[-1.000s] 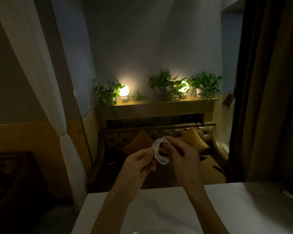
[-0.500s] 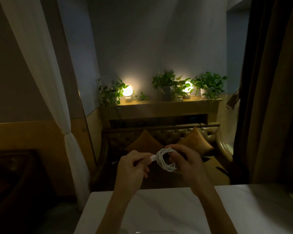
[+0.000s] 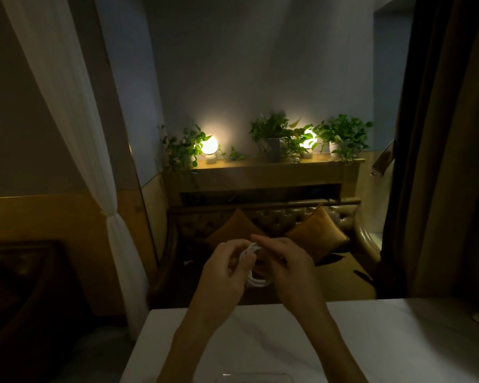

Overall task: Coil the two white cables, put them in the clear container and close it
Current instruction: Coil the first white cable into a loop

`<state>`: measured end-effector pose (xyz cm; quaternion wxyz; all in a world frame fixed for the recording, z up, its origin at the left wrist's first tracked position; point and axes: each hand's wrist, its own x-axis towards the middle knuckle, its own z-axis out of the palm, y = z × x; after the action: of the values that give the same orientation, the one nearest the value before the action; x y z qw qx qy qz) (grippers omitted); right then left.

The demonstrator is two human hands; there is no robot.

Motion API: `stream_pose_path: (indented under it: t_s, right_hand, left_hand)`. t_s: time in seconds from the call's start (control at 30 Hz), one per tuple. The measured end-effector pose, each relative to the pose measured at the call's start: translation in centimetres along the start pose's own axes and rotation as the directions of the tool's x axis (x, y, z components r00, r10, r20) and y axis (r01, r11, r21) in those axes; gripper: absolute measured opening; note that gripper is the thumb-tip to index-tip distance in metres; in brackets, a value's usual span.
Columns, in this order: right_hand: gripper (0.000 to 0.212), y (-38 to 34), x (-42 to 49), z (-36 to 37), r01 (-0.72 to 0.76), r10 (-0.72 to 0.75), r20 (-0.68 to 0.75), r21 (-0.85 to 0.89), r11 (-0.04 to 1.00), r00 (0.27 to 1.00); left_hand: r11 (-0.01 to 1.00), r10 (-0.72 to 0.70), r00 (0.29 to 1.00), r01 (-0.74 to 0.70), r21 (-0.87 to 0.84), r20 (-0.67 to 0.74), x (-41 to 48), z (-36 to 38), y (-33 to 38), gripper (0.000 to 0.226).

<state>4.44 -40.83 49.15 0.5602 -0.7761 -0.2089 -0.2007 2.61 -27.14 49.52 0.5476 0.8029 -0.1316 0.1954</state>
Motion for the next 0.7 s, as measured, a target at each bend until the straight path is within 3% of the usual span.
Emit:
stream_pose_path:
  t_s: [0.13, 0.2, 0.33, 0.5, 0.6, 0.7]
  right_hand:
    - [0.04, 0.3, -0.2, -0.5, -0.214, 0.172, 0.174, 0.262, 0.941, 0.97]
    - [0.041, 0.9, -0.4, -1.2, -0.269, 0.229, 0.171, 0.275, 0.923, 0.958]
    - [0.027, 1.3, -0.7, -3.1, -0.308, 0.28, 0.172, 0.159, 0.938, 0.944]
    - [0.028, 0.9, -1.4, -3.6, -0.276, 0.266, 0.269, -0.003, 0.961, 0.926]
    - [0.022, 0.8, -1.3, -4.4, -0.331, 0.307, 0.253, 0.06, 0.942, 0.918]
    - [0.017, 0.4, -1.2, -5.3, -0.382, 0.333, 0.219, 0.249, 0.89, 0.917]
  left_hand:
    - [0.997, -0.032, 0.966, 0.049, 0.061, -0.255, 0.0, 1.1, -1.5, 0.017]
    - [0.996, -0.014, 0.951, 0.041, 0.079, -0.31, 0.0, 1.1, -2.1, 0.015]
    - [0.995, 0.008, 0.961, 0.019, 0.093, -0.278, 0.0, 1.2, -2.9, 0.017]
    - [0.999, 0.012, 0.967, -0.001, 0.042, -0.254, -0.4, 1.5, -2.8, 0.017]
    - [0.998, 0.031, 0.972, -0.018, 0.057, -0.231, -0.4, 1.6, -2.7, 0.015]
    - [0.992, 0.084, 0.968, -0.058, 0.114, -0.237, -0.7, 2.1, -2.5, 0.015]
